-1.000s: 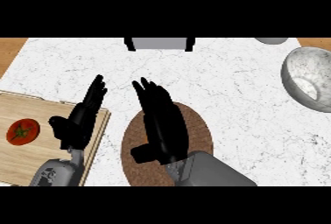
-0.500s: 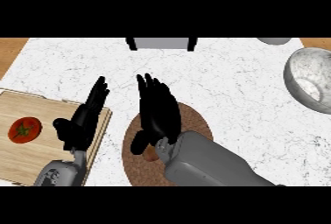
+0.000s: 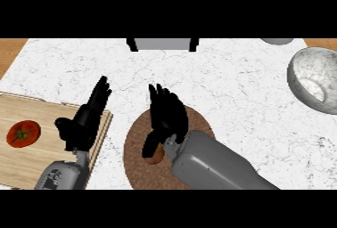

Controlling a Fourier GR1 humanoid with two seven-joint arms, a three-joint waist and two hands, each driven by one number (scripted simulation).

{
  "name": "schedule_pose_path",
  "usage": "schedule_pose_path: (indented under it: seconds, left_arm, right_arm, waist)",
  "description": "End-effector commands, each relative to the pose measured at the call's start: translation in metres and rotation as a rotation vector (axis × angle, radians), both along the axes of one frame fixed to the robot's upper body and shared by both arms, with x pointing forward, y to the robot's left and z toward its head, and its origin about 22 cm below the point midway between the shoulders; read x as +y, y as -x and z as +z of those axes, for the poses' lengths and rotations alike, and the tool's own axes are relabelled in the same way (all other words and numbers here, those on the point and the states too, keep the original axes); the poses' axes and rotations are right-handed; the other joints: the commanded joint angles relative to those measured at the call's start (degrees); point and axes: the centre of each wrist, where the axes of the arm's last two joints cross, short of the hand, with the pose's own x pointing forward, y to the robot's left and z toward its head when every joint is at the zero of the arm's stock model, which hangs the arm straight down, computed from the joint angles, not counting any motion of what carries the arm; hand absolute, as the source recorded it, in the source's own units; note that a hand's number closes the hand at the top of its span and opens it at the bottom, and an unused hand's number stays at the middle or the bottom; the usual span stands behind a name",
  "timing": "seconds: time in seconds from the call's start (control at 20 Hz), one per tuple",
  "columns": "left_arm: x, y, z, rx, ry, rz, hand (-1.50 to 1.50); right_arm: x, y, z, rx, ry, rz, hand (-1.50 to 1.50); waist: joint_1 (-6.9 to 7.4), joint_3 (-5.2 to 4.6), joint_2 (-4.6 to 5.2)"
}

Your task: Pick the eggplant from the placemat and place it in the bowl

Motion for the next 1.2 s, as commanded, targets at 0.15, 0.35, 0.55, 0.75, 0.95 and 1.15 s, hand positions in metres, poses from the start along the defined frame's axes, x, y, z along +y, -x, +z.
schedule_pose_path:
  seconds: [0.15,0.35,0.55,0.75,0.95,1.15]
  left_arm:
    - [0.008,0.001,0.006,0.005,-0.008,-0.006,0.00]
    - [0.017,-0.005,-0.013,-0.002,0.002,0.016,0.00]
    - [-0.005,0.012,-0.013,0.004,-0.003,0.003,0.00]
    - [-0.018,0.002,-0.012,-0.019,0.003,0.018,0.00]
    - [0.017,-0.002,0.015,0.012,0.007,-0.009,0.00]
    - [0.021,-0.014,0.001,-0.018,0.014,0.010,0.00]
  right_arm:
    - [0.000,0.010,0.020,0.022,-0.050,-0.035,-1.50]
    - [-0.024,0.021,-0.010,0.034,-0.137,0.002,-1.50]
    - [-0.016,0.031,-0.001,0.040,-0.142,-0.011,-1.50]
    - [-0.015,0.033,-0.012,0.051,-0.204,-0.046,-1.50]
    - [-0.014,0.018,-0.026,0.070,-0.217,-0.061,-1.50]
    - [-0.033,0.006,-0.042,0.086,-0.221,-0.069,-1.50]
  waist:
    - [0.02,0.01,-0.04]
    - [-0.61,0.01,0.02]
    - [-0.19,0.02,-0.06]
    - [-0.21,0.01,0.00]
    - [0.25,0.02,0.03]
    - [-0.20,0.01,0.09]
